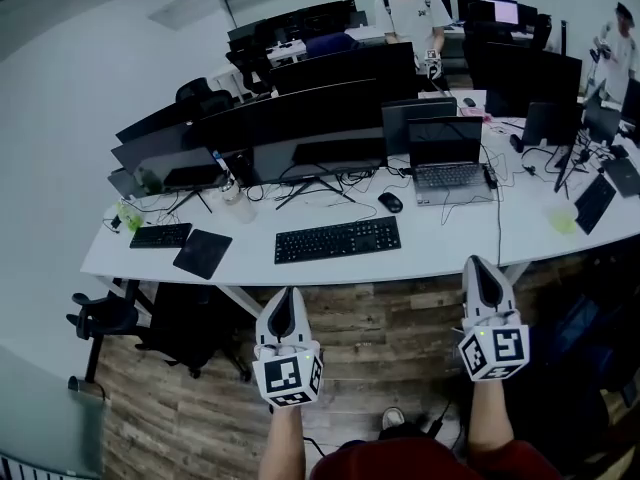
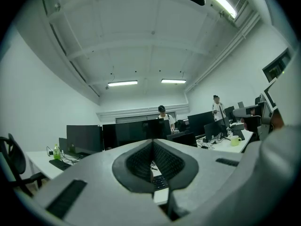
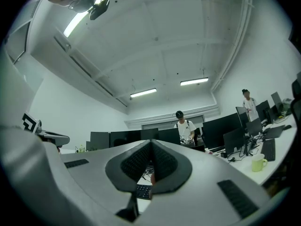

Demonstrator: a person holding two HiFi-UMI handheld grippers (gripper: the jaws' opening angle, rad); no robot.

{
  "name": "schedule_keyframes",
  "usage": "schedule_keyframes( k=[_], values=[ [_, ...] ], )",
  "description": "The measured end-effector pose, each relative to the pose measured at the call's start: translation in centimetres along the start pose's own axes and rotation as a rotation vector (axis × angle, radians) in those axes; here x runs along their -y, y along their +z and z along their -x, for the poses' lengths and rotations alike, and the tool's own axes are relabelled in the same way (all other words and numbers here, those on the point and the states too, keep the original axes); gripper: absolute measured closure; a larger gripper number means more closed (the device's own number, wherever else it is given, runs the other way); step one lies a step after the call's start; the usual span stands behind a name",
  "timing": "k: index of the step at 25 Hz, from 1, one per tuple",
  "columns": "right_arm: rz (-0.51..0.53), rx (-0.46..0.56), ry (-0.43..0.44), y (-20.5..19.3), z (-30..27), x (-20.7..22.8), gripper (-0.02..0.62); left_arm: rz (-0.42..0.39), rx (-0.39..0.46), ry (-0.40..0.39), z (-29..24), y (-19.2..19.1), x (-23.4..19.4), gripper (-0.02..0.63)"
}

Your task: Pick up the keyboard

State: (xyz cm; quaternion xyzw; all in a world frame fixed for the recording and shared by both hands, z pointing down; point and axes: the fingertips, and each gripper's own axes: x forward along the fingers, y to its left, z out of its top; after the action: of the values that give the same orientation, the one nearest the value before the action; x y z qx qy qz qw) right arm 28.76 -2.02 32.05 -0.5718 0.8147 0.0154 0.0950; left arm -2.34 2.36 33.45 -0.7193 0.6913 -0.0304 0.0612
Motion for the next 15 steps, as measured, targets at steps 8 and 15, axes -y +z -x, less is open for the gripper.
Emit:
schedule_keyframes(
  k=[8,15],
  values=[
    [-0.017,0.000,0.040,-1.0,-3.9,1.6,0.597,-0.018,-0.007,0.041,-3.0,-0.1,0.0,0.600],
    [-0.023,-0.002,0.061,-2.0,-6.2,1.9,0.597,-0.019,-0.015,0.052,-4.7,-0.8,-0.3,0.600]
  ],
)
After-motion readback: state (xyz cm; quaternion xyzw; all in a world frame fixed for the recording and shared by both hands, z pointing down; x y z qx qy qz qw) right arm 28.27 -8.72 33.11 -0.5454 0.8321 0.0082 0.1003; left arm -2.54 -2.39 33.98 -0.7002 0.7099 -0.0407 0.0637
